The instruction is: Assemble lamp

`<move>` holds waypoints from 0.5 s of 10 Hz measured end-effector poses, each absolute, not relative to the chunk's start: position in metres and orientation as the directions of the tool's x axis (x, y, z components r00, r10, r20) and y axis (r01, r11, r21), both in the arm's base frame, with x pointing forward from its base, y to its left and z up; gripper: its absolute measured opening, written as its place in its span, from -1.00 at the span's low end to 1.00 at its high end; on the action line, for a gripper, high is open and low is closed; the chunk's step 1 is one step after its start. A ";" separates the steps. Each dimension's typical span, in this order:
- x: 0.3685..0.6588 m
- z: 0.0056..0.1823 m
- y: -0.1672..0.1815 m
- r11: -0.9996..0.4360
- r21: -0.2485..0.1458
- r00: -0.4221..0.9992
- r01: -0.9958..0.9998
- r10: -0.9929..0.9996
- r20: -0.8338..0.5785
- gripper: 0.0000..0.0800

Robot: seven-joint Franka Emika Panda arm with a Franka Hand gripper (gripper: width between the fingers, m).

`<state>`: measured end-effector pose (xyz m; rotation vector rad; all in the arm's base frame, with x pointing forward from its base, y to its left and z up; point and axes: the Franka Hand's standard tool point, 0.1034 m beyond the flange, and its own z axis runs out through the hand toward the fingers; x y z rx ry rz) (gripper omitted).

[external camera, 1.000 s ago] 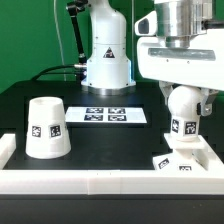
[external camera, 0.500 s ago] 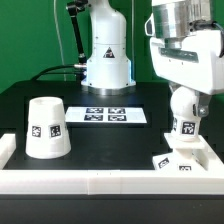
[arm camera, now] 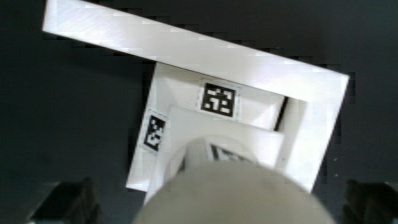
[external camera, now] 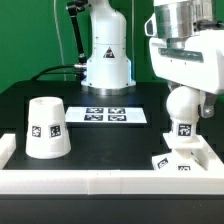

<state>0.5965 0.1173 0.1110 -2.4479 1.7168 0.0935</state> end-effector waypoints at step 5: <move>0.598 0.111 0.112 -0.807 -0.138 0.818 -0.574 -0.572 -0.052 0.75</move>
Offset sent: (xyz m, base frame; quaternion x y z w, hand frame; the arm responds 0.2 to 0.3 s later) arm 0.0000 0.0000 0.0000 0.0000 0.0000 -0.1296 0.9916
